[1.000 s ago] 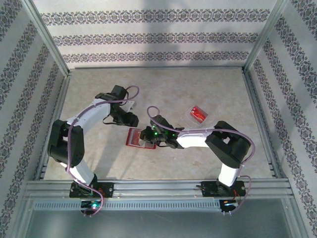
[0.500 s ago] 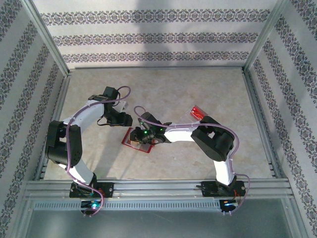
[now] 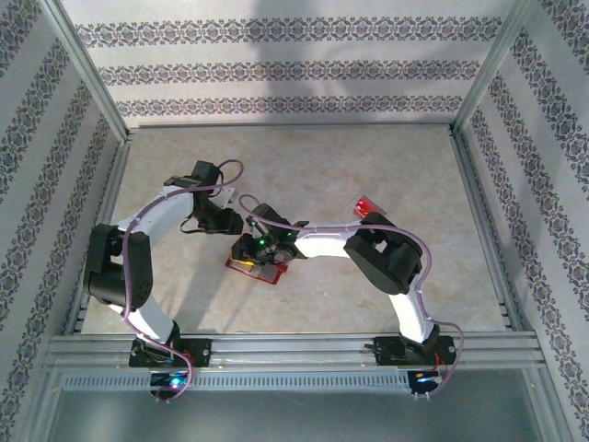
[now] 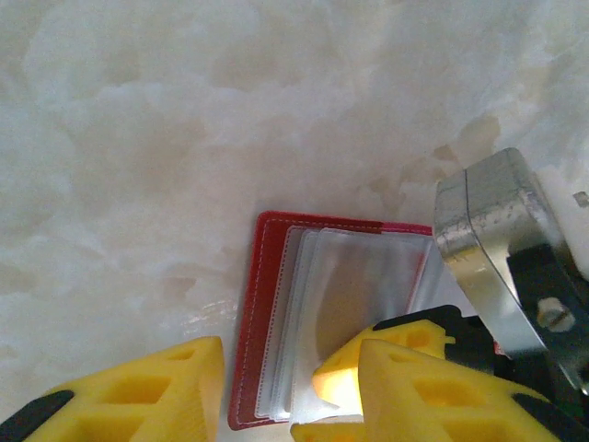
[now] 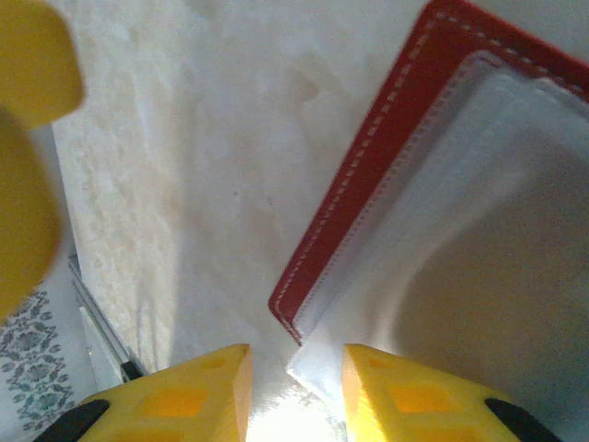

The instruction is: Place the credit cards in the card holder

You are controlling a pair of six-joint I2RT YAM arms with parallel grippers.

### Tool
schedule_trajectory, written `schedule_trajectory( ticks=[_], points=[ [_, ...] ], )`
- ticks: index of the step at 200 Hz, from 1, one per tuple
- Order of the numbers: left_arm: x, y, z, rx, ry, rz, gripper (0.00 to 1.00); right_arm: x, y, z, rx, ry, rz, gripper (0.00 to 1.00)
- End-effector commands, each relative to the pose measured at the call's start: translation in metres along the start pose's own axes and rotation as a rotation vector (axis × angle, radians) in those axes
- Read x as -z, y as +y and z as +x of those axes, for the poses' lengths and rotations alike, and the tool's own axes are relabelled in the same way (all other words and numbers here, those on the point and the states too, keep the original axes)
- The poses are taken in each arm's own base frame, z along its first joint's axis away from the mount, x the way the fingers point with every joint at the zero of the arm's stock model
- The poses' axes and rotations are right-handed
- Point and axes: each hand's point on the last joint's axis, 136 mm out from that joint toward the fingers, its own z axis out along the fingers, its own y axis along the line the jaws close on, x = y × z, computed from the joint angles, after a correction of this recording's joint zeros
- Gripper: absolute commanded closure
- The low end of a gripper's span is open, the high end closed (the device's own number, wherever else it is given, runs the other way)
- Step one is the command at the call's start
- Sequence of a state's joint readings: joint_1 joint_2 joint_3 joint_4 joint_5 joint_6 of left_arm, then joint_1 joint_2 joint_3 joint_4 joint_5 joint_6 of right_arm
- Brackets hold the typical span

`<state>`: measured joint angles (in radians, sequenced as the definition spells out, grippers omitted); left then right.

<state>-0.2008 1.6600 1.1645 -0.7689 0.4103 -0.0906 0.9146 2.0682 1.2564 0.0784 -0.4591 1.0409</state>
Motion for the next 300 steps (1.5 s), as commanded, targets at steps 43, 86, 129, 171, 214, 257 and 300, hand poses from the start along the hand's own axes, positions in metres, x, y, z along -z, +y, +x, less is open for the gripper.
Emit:
schedule_trajectory(
  ticks=[43,86,129,171,214,257,300],
  points=[
    [-0.004,0.001,-0.002,-0.022,-0.004,0.016,0.52,0.047,0.029,-0.009,0.149,-0.069,-0.003,0.67],
    [0.006,0.0,-0.008,-0.087,-0.051,0.001,0.39,0.103,0.018,-0.019,0.255,-0.161,0.102,0.62],
    [0.023,-0.009,-0.013,-0.135,-0.116,0.013,0.12,0.162,-0.011,-0.032,0.333,-0.23,0.266,0.52],
    [0.038,-0.02,-0.025,-0.158,-0.141,0.035,0.1,0.22,-0.047,-0.043,0.35,-0.319,0.411,0.42],
    [0.049,-0.04,-0.06,-0.257,-0.23,0.048,0.06,0.276,-0.074,-0.054,0.398,-0.425,0.541,0.33],
    [0.046,-0.07,-0.095,-0.319,-0.258,0.065,0.07,0.324,-0.097,-0.064,0.415,-0.536,0.605,0.23],
    [0.025,-0.115,-0.107,-0.441,-0.205,0.095,0.07,0.359,-0.118,-0.073,0.391,-0.605,0.604,0.21]
  ],
)
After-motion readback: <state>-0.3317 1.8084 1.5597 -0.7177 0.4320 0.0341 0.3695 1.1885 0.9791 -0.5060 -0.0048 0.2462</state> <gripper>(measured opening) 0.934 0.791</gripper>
